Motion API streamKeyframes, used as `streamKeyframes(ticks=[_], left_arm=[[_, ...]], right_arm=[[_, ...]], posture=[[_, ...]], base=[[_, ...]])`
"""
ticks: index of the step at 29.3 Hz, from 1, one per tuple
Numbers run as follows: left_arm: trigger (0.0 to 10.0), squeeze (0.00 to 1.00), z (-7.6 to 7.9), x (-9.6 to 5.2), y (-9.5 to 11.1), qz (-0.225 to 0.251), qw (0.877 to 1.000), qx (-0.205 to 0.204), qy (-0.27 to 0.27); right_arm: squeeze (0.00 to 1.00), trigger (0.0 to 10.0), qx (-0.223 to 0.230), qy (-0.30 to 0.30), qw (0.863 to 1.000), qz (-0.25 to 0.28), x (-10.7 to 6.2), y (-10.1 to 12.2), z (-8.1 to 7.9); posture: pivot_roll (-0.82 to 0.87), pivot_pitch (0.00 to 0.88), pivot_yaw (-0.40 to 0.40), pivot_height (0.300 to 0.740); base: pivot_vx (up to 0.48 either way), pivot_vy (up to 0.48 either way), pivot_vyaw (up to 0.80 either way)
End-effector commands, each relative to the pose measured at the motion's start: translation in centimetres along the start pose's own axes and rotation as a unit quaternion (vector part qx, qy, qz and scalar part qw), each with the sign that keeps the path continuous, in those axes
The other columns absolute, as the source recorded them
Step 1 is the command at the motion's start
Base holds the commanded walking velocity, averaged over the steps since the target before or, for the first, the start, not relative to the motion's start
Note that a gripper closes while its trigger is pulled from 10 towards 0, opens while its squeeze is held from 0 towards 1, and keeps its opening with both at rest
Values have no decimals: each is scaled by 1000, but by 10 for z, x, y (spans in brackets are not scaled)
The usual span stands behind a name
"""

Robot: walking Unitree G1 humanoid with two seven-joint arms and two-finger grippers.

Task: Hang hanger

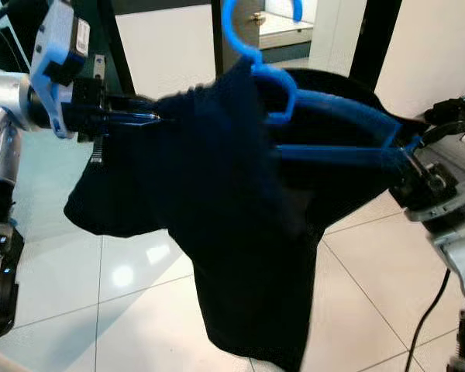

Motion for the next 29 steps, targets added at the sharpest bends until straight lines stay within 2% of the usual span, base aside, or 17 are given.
streamKeyframes(ticks=[1,7,14,16,17,19,20,22,24,26,27,29], left_arm=[[0,0,-1,-6,2,-25,1000,17,9],[0,0,3,-5,-2,-58,998,18,16],[0,0,-7,10,-5,-86,992,13,90],[0,0,-9,21,-5,-85,989,8,123],[0,0,-9,21,-5,-85,989,8,123],[0,0,-7,34,-4,-75,986,-11,149],[0,0,-7,34,-4,-75,986,-11,149],[0,0,2,48,-11,-92,984,-23,153],[0,0,7,51,-16,-110,980,-29,161],[0,0,11,53,-27,-145,972,-30,184],[0,0,11,53,-27,-145,972,-30,184],[0,0,13,53,-34,-160,959,-37,229]], right_arm=[[0,0,-16,-4,1000,7,5,5,-1],[0,0,-20,-7,1000,-1,12,2,-1],[0,0,-34,11,998,-42,25,-16,-12],[0,0,-47,3,997,-65,31,-28,-13],[0,0,-47,3,997,-65,31,-28,-13],[0,0,-50,-3,996,-75,38,-40,-14],[0,0,-50,-3,996,-75,38,-40,-14],[0,0,-43,-6,997,-59,48,-44,-16],[0,0,-41,-9,998,-50,53,-43,-16],[0,0,-37,-13,999,-34,61,-42,-17],[0,0,-37,-13,999,-34,61,-42,-17],[0,0,-31,-9,999,-34,69,-48,-21]], posture=[[-3,0,32,740],[-3,0,29,740],[-4,0,31,740],[-7,0,33,740],[-7,0,33,740],[-10,0,33,740],[-10,0,33,740],[-10,0,33,740],[-10,0,33,740],[-10,0,33,740],[-10,0,33,740],[-10,0,32,740]], base=[[0,0,0],[0,0,0],[0,0,0],[0,0,0],[0,0,0],[0,0,0],[0,0,0],[0,0,0],[0,0,0],[0,0,0],[0,0,0],[0,0,0]])
Point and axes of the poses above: a point about 5 cm out from each wrist's last joint towards the gripper, its own x axis pointing out of the wrist towards the gripper, its own y axis along the axis of the wrist's last joint, z = x × y, the point moved 1 cm from there along x, pointing out of the wrist towards the gripper, and after that the axes turned 13 degrees about x, right-handed, at the moved point
